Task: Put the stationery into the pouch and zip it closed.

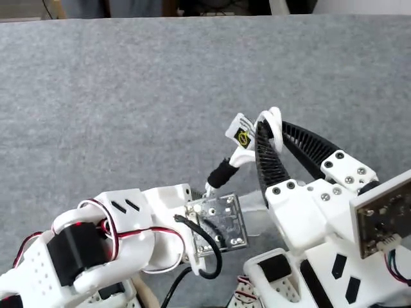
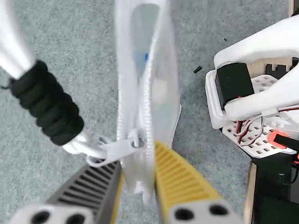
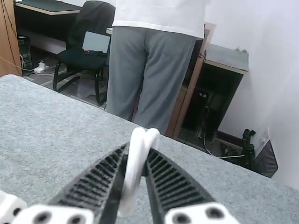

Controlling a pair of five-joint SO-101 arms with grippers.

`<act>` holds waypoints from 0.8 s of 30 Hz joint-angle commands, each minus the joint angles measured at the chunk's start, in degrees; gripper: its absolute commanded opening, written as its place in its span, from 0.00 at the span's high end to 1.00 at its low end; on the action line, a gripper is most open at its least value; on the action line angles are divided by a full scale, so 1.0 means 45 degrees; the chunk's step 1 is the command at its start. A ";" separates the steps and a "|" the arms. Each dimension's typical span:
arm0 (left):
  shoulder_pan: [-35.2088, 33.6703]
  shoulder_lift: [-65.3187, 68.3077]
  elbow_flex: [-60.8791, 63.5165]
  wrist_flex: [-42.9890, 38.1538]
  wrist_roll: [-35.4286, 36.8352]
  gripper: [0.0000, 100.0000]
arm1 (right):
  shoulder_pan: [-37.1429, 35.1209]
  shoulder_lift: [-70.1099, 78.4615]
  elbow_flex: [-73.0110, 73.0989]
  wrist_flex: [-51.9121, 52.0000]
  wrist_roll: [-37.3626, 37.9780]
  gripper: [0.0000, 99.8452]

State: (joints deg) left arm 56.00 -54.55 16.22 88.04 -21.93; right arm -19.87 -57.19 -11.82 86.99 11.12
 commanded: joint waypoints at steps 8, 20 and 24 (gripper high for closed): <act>0.0166 -0.0020 -0.0068 -0.0352 0.0039 0.97 | -0.0156 0.0088 0.0068 -0.0098 0.0000 0.99; 0.0010 -0.0117 -0.0068 0.0215 -0.0508 0.98 | -0.0098 0.0029 0.0029 -0.0020 0.0098 0.99; -0.0987 -0.0137 -0.0068 0.0234 -0.0527 0.98 | -0.0078 -0.0029 -0.0010 0.0274 0.0117 0.99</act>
State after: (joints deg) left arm 54.86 -54.55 16.22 88.66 -23.78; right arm -19.87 -57.19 -11.82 87.34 11.12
